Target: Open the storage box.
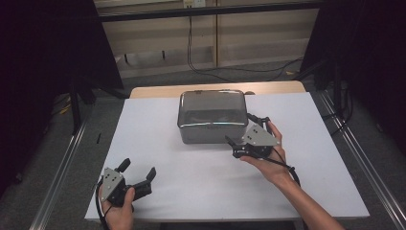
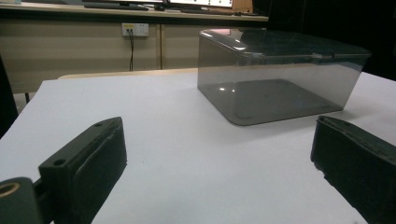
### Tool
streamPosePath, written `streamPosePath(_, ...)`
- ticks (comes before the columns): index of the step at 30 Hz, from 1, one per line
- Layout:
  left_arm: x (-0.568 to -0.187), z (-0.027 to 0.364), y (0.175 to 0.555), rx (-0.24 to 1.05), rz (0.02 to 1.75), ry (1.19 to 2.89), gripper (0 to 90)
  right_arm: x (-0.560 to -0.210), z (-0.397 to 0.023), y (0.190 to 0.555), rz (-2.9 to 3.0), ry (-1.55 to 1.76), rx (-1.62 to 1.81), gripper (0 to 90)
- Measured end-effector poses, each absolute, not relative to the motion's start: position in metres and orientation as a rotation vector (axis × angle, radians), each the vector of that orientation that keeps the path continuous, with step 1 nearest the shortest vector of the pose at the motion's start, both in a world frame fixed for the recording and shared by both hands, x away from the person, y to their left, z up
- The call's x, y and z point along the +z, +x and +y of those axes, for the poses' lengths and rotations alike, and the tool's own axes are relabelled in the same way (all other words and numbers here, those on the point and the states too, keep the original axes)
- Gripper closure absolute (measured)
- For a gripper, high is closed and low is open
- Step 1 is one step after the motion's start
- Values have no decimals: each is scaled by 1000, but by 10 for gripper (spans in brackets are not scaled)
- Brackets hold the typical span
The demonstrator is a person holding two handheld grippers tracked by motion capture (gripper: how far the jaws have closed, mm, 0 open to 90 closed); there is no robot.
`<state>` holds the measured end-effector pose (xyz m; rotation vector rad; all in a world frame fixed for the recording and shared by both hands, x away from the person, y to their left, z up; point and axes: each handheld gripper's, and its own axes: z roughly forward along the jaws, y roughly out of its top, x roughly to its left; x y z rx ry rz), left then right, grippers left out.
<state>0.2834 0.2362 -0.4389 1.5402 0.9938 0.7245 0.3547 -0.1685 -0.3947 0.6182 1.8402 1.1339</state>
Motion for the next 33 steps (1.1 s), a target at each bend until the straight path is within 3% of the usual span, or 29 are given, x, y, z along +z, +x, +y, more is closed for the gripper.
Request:
streamPosePath(18, -438, 237, 282, 737, 993, 1536, 32, -401, -138, 358, 1839, 325, 876, 152)
streamPosePath(33, -438, 236, 282, 728, 990, 1539, 32, -409, -115, 360, 1837, 70, 577, 333)
